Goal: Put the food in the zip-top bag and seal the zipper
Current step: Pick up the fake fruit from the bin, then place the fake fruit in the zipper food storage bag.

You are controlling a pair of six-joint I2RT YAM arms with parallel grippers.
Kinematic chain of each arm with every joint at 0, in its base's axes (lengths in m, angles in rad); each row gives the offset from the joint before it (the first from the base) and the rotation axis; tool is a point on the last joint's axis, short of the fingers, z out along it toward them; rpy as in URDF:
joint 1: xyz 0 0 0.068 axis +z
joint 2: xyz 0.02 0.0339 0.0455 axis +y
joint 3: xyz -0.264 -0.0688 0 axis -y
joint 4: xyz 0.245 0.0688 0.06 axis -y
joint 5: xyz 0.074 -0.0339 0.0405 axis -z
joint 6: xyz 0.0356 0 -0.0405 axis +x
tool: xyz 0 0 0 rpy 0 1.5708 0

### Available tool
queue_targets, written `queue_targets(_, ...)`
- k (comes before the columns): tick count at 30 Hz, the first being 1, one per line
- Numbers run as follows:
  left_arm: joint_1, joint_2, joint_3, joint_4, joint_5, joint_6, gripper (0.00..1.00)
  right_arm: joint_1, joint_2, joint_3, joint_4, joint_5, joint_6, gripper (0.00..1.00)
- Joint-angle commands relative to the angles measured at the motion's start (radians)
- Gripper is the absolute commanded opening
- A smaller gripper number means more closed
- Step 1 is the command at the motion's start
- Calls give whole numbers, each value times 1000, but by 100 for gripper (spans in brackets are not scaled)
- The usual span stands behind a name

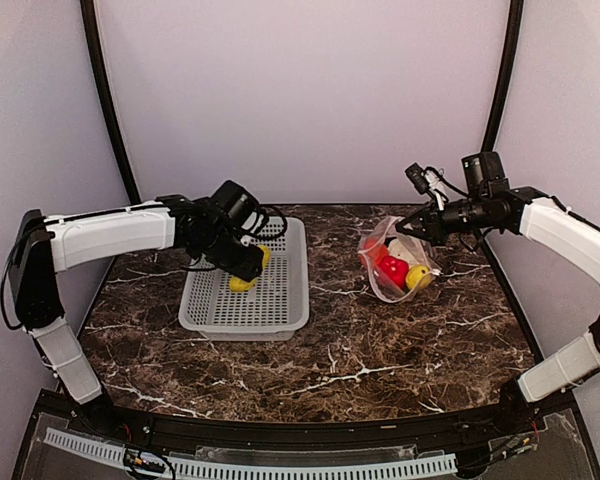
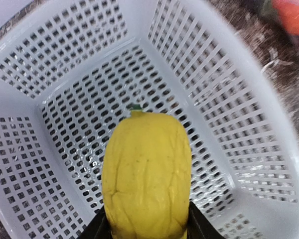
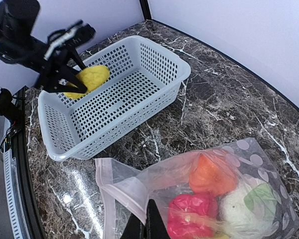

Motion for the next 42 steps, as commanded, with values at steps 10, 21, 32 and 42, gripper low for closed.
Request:
queue_targets(10,-78,-256,-61,579,434,-258,33,11,115,221,-107,52,25,0)
queue_targets(21,-283,-40,28,874,592,-404,33,84,203,415,-250,110,11,0)
queue_targets(32,-303,96,77,957,421,-765,31,117,180,424,-282,106,3,0)
queue_targets(42,-276,182,60,1078,327,-1018,31,126,134,382,-257,86,4,0)
